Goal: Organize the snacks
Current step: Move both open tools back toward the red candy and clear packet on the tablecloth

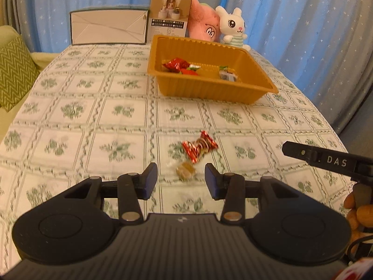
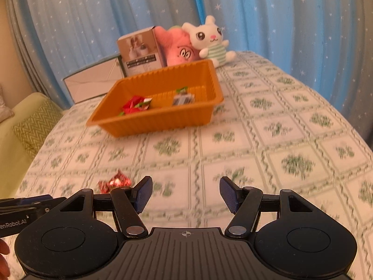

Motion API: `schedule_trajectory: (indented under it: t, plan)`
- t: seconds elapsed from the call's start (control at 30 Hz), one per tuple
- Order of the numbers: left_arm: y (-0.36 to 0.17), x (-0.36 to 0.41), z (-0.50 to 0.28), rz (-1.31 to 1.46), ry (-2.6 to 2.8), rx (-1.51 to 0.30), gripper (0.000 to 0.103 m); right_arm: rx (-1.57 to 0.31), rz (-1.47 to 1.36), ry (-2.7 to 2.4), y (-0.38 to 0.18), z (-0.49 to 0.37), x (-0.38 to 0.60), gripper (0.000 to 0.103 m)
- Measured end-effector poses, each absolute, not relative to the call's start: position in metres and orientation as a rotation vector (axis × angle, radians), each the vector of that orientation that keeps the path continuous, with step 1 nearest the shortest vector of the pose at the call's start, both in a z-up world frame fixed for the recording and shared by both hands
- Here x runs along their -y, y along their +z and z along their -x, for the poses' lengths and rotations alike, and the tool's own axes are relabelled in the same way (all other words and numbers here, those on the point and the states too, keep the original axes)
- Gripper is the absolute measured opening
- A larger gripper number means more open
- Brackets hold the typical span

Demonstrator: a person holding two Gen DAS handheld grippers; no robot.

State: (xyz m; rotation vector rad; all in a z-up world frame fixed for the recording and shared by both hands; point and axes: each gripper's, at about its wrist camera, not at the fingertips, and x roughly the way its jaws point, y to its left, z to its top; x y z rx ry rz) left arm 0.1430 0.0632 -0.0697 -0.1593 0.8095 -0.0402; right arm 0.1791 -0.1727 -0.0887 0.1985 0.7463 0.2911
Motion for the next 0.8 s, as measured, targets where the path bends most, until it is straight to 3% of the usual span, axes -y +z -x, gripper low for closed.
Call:
schedule_trajectory:
  t: [0.8]
  plan:
    - [-0.103, -0.052, -0.158, 0.27, -0.007, -0.839, 0.039, -0.811, -0.192, 0.291, -0.107, -0.163, 0.168, 0.064]
